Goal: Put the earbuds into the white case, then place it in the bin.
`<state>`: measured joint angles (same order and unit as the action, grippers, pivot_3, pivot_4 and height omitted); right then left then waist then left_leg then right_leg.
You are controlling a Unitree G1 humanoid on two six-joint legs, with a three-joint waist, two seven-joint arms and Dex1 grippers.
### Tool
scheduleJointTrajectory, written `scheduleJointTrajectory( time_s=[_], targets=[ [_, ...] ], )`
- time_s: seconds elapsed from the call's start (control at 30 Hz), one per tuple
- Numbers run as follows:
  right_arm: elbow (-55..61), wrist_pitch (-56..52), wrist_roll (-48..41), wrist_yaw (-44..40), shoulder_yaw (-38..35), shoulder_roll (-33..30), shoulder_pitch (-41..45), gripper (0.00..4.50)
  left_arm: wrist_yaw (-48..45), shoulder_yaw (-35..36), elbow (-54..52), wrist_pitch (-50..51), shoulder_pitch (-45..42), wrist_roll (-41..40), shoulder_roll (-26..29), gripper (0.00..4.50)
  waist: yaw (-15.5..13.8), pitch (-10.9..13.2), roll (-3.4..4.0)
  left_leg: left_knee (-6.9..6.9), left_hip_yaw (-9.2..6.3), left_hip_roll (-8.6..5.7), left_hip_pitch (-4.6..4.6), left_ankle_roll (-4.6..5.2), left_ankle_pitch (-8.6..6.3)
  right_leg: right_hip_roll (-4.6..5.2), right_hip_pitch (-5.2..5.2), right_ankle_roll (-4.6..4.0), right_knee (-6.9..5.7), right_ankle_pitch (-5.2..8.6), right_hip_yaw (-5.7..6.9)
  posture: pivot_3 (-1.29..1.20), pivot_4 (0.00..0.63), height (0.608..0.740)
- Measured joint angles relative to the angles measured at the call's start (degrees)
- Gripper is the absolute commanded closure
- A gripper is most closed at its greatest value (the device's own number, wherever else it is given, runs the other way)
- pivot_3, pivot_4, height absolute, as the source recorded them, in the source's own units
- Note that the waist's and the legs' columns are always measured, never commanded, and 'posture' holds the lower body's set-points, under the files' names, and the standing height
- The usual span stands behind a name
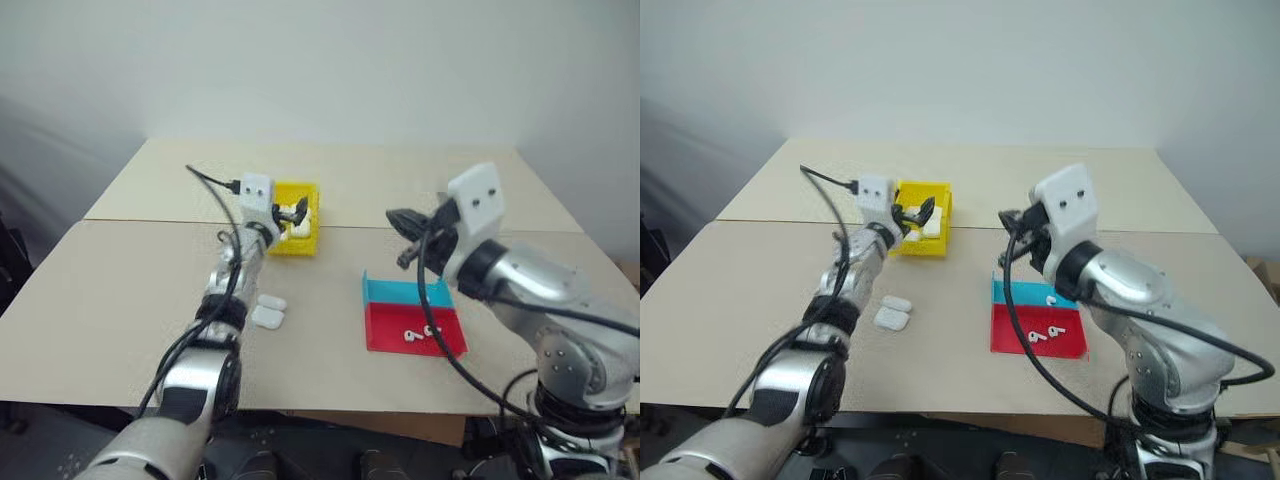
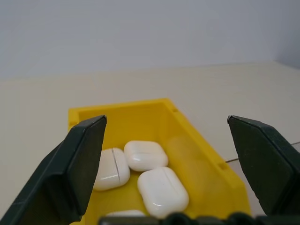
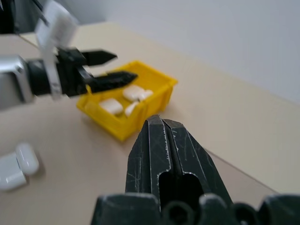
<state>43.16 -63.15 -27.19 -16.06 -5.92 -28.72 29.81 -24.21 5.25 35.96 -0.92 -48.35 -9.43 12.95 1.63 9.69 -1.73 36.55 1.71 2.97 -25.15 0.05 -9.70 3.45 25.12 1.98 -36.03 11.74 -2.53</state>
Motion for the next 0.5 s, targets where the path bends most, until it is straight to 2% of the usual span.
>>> scheduleJointTrajectory(
  time_s=[0.07,0.13,0.23,0.3,0.4,0.5],
  targets=[
    [-0.25,3.44,1.23,-1.13,0.70,-0.41,-3.15,4.50,-3.70,-1.02,-7.17,1.39,5.26,-0.56,1.74,0.01,-0.01,0.00,0.00,0.01,-0.01,0.00,0.00,-0.01,0.02,0.00,0.03,-0.01,-0.07,0.00,0.01,0.00,0.150,0.740],
    [-0.81,11.13,1.77,-5.23,0.46,-2.20,-8.69,4.50,-9.50,-2.49,-20.21,4.92,12.62,-3.96,4.86,0.01,-0.08,-0.01,-0.01,0.01,-0.02,0.01,0.08,-0.02,0.02,0.00,-0.10,0.00,-0.03,0.01,0.03,0.00,0.150,0.740],
    [-4.86,17.99,1.98,-11.63,-1.86,-5.54,-16.13,4.50,-17.29,-1.60,-35.04,10.26,21.09,-10.14,12.62,0.01,-0.06,-0.01,0.00,0.11,0.04,0.02,0.14,-0.03,0.03,0.04,-0.13,0.02,-0.05,0.00,-0.01,0.00,0.150,0.740],
    [-6.89,21.20,1.80,-15.54,-3.72,-8.20,-18.11,4.50,-21.41,-0.56,-42.23,13.66,24.93,-14.46,16.65,0.01,-0.13,-0.01,0.00,0.19,0.05,0.05,0.30,-0.02,0.03,0.03,-0.26,0.22,-0.05,0.21,0.00,0.00,0.150,0.740],
    [-7.12,25.99,0.03,-22.95,-6.93,-12.40,-21.82,4.50,-29.68,3.15,-52.56,20.12,33.67,-23.76,25.80,0.01,0.18,0.00,0.00,0.11,0.13,0.21,0.83,-0.04,0.01,0.00,-0.70,-0.12,0.00,0.48,0.02,0.00,0.150,0.740],
    [-7.34,28.52,-2.67,-29.67,-10.70,-15.69,-25.36,4.50,-35.59,8.91,-57.30,25.05,38.54,-30.71,33.21,0.01,0.17,-0.01,0.00,0.07,0.15,0.28,0.99,-0.17,-0.07,0.00,-0.81,-0.16,0.03,0.51,0.08,0.00,0.150,0.740]
  ],
)
